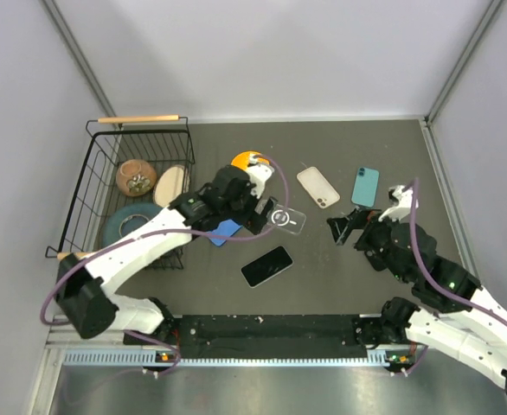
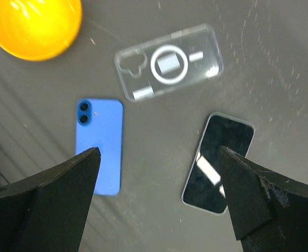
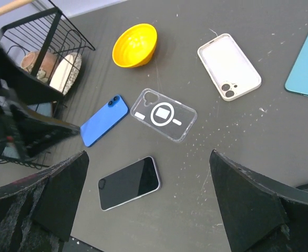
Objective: Put the phone into the phone case
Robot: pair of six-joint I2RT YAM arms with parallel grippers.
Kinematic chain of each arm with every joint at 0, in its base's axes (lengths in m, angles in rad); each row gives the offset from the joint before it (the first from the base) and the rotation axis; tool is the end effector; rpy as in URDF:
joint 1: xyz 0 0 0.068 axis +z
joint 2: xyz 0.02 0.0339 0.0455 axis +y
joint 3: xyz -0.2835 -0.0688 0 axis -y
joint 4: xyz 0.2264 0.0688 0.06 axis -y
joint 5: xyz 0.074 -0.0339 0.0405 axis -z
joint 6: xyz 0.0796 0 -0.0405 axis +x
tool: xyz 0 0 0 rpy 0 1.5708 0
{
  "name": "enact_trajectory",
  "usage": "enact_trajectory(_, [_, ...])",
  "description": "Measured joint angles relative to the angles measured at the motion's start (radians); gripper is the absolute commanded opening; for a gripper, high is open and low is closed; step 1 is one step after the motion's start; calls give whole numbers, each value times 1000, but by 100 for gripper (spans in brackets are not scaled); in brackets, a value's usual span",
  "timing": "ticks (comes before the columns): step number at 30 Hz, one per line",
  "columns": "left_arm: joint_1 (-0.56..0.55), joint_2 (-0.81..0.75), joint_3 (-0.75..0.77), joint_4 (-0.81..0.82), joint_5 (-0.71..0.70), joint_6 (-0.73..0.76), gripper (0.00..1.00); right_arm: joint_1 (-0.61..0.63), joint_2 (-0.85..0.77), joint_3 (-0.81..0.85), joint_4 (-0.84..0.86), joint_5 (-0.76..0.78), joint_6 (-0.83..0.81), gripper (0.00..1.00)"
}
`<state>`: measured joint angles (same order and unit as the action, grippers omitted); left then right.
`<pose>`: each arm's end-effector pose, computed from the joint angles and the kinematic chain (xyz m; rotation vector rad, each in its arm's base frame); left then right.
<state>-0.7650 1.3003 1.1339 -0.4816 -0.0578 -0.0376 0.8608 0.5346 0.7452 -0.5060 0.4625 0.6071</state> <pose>0.2195 -0.2043 0.3157 0.7680 2.1084 -0.3760 0.1077 0.0708 0.3217 0.0861 1.8743 0.5942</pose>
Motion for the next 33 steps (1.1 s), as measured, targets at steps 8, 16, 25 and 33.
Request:
enact_trajectory(8, [-89,220,24,-156,16,0,96,0,-152,-66,2,1,-5,99])
enact_trajectory(16, [-105,338,92,-224,-120,-19,89,0,-202,-113,-3,-5,10,98])
enact_trajectory(25, [-93,385,270,-216,-343,-243,77,0,-224,-125,-14,-30,43,96])
enact_trajectory(33, [-58,474,342,-323,-526,-761,54,0,-275,-148,-42,-66,83,95])
